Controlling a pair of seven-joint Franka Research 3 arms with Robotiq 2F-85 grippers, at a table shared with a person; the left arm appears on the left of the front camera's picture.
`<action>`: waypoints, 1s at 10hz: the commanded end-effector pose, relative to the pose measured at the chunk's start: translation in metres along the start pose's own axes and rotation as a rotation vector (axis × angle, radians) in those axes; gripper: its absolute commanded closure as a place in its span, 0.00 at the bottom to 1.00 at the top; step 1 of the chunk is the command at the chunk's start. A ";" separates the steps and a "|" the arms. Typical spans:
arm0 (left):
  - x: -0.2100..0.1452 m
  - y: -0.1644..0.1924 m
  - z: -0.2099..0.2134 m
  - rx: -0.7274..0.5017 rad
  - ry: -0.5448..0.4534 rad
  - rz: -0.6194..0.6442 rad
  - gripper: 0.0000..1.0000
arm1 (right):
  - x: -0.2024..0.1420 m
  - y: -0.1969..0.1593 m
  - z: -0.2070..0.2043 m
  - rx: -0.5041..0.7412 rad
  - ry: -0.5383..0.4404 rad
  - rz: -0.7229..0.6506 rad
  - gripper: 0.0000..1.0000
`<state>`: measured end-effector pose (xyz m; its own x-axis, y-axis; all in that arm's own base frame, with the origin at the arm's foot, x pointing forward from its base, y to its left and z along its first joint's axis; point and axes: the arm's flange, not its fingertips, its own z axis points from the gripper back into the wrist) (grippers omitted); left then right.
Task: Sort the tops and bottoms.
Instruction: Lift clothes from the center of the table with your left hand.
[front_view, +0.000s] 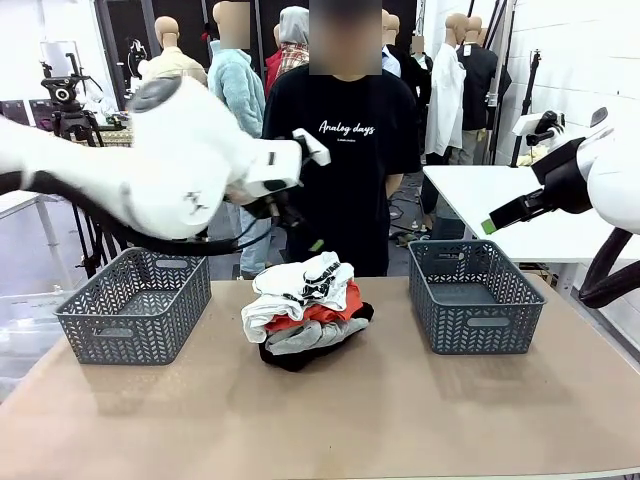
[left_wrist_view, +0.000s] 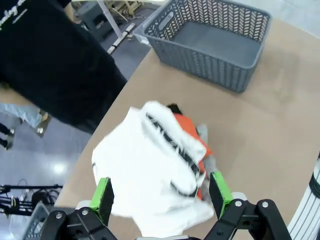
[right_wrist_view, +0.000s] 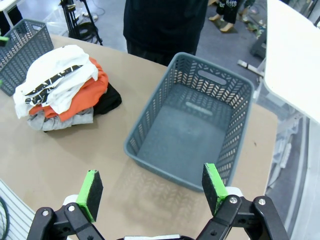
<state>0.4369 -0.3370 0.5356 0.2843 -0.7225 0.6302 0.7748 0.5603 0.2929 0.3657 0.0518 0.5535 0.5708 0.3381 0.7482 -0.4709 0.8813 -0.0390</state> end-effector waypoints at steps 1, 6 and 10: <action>0.033 0.009 -0.028 0.044 0.080 0.074 0.00 | -0.001 -0.001 -0.001 0.013 -0.002 -0.007 0.00; 0.033 0.014 -0.047 0.150 0.348 0.213 0.00 | -0.001 -0.001 -0.001 0.013 -0.002 -0.007 0.00; 0.023 0.016 -0.077 0.036 0.372 0.322 0.00 | -0.001 -0.001 -0.001 0.013 -0.002 -0.007 0.00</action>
<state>0.4915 -0.3795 0.4924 0.6754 -0.6230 0.3945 0.6104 0.7725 0.1749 0.3657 0.0513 0.5535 0.5712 0.3375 0.7482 -0.4698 0.8819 -0.0391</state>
